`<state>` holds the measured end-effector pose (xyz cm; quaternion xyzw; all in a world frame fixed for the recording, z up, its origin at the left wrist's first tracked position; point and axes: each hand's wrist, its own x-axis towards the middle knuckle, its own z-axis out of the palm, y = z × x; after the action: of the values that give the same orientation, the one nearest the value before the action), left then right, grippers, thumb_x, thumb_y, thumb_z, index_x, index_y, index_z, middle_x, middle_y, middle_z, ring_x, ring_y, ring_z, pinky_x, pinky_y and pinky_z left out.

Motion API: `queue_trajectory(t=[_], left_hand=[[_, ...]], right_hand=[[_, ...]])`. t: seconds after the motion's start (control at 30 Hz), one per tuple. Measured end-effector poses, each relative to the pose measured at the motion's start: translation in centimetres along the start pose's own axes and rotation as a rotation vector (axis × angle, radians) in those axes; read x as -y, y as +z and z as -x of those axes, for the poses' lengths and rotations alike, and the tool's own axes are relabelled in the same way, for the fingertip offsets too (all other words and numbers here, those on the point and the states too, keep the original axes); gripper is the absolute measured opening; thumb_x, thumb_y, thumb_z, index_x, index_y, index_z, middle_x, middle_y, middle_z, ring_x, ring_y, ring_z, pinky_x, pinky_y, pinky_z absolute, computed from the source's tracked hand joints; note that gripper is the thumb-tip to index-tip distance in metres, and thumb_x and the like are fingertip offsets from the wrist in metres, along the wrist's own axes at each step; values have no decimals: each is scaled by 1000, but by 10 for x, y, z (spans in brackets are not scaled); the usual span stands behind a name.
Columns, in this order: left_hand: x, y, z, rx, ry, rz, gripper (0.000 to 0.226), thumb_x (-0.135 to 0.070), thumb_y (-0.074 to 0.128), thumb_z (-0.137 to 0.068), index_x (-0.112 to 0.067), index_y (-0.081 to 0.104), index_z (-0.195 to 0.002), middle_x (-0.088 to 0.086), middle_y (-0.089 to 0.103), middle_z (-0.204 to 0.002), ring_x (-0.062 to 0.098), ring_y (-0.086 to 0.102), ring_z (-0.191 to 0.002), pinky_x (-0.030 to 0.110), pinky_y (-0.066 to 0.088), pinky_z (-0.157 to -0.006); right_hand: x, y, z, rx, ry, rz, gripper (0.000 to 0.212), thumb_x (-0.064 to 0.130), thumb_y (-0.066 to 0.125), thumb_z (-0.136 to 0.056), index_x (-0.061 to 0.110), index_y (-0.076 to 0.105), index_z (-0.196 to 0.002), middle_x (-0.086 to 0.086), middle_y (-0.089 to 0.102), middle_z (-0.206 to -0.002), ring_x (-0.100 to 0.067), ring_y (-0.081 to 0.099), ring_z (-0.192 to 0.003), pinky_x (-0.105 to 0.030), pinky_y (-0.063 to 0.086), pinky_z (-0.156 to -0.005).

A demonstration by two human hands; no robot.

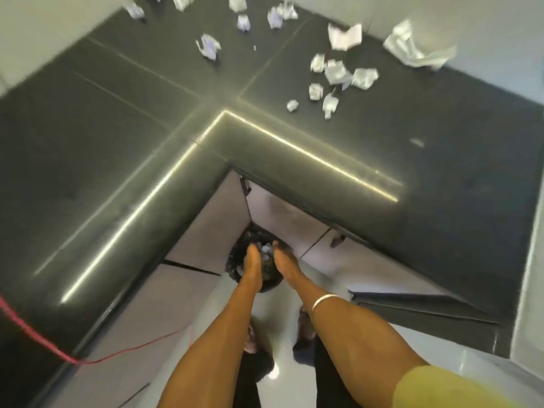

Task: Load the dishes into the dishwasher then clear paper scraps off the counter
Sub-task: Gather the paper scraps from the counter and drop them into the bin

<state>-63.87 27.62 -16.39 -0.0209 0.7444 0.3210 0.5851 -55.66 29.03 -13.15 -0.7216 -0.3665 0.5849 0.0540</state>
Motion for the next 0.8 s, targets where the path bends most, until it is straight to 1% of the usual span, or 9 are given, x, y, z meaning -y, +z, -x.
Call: queue_trajectory(t=[0.03,0.1,0.13,0.27,0.37,0.47,0.57,0.73,0.8], left_hand=[[-13,-8,33,-15,30,-77,42,-40,46,-94,-7,69,-105,16,67,-112,38,57,-110,52,45,-101],[-25,-26,67,-27,47,-251,52,-39,44,-93,-2,61,-125,23,59,-127,44,55,-112,57,47,-98],[-24,-34,58,-28,50,-347,56,-40,43,-92,1,58,-128,25,57,-129,45,56,-112,58,47,-97],[-54,-56,133,-31,206,-678,53,-31,38,-99,9,52,-131,29,53,-135,42,51,-123,47,42,-104],[-68,-60,149,-6,290,-782,52,-29,35,-101,12,49,-131,31,50,-136,43,50,-123,49,39,-102],[-79,-58,155,1,348,-811,51,-29,34,-103,11,50,-130,28,52,-133,42,52,-120,49,40,-100],[-89,-58,159,5,437,-795,51,-28,36,-102,13,52,-128,32,54,-130,44,53,-118,51,42,-99],[-105,-60,173,-2,811,-865,41,-30,37,-99,4,59,-106,26,64,-108,38,60,-98,47,48,-87],[-114,-58,178,-16,918,-920,37,-30,39,-100,-1,59,-111,21,65,-110,34,60,-97,45,47,-84]], right_hand=[[11,-5,19,13,-18,102,59,47,28,-103,9,51,-140,-15,49,-145,-32,48,-131,-37,37,-110],[26,-14,51,31,-58,326,61,46,26,-104,4,50,-140,-19,46,-147,-35,45,-134,-38,34,-110],[32,-17,63,49,-83,443,62,46,25,-104,2,50,-139,-21,46,-147,-36,45,-134,-39,35,-110],[53,-32,107,116,-156,737,54,40,33,-104,1,53,-136,-21,49,-143,-37,49,-129,-42,40,-104],[67,-45,128,81,-227,736,41,28,40,-102,2,59,-128,-18,59,-132,-34,58,-118,-37,46,-90],[73,-54,135,-30,-298,719,43,27,34,-105,-2,58,-128,-20,58,-132,-37,56,-119,-42,45,-97],[78,-54,137,-154,-423,664,43,28,36,-103,-2,61,-120,-24,60,-125,-41,58,-115,-46,47,-97],[96,-60,141,-339,-633,588,26,21,42,-99,6,63,-100,-16,67,-101,-34,66,-95,-47,55,-83],[107,-62,147,-389,-686,550,23,20,44,-98,9,64,-103,-13,66,-103,-29,65,-94,-44,55,-82]])
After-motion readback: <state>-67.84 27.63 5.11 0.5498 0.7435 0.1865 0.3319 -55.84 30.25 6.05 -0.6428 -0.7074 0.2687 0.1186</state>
